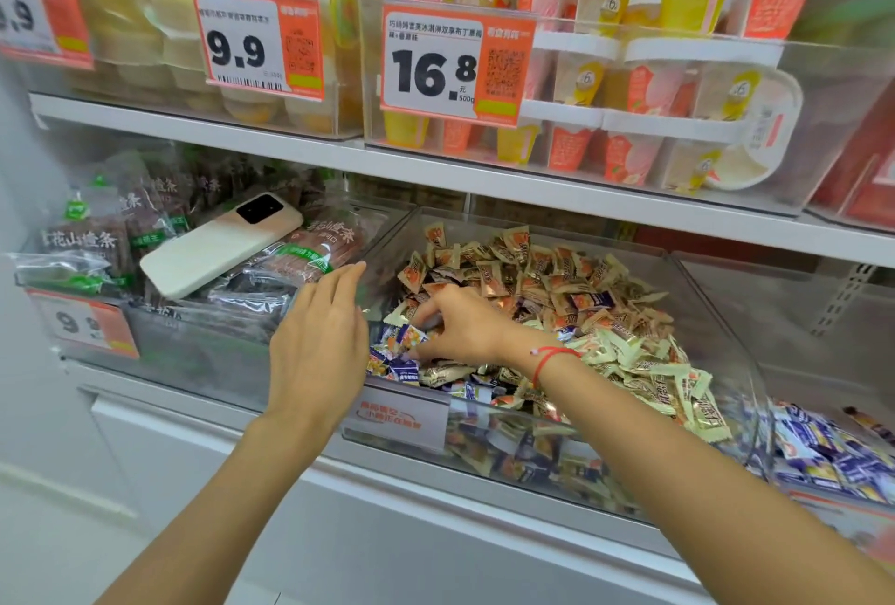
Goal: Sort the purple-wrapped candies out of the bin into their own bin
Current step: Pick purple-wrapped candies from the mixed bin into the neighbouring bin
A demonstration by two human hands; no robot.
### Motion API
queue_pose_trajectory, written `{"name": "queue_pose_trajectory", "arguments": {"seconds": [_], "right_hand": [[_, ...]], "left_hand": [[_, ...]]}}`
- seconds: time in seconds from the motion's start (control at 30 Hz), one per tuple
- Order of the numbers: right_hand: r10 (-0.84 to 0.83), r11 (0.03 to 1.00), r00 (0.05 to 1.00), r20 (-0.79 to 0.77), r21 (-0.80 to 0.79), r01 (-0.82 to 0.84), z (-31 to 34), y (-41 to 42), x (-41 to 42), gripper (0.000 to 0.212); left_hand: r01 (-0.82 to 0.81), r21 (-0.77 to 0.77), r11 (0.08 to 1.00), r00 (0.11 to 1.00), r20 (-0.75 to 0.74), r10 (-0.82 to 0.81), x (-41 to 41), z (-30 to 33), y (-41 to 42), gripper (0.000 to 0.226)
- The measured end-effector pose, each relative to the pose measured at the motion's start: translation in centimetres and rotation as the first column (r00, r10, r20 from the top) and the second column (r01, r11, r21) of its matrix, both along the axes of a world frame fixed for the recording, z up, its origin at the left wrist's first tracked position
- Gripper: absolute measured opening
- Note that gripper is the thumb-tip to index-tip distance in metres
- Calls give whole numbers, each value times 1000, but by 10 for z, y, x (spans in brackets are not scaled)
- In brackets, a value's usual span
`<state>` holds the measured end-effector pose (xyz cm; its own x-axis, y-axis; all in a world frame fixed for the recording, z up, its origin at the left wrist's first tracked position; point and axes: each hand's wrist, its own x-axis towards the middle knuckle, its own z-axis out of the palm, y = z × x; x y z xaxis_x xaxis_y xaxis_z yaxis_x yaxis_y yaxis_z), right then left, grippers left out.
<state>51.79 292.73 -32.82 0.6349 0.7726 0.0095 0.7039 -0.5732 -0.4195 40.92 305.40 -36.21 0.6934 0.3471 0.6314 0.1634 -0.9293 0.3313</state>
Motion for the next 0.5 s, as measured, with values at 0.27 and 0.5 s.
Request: {"name": "queue_pose_trajectory", "arguments": {"seconds": [0.27,0.5], "right_hand": [[-148,945,959,243,321,65,26,-104,-45,26],[-502,740,824,264,624,251,28,-218,-63,21]], "left_hand": [[61,162,985,998,-9,-60,4,12,-21,50],[421,176,890,907,-46,-419,19,18,-91,20]]}}
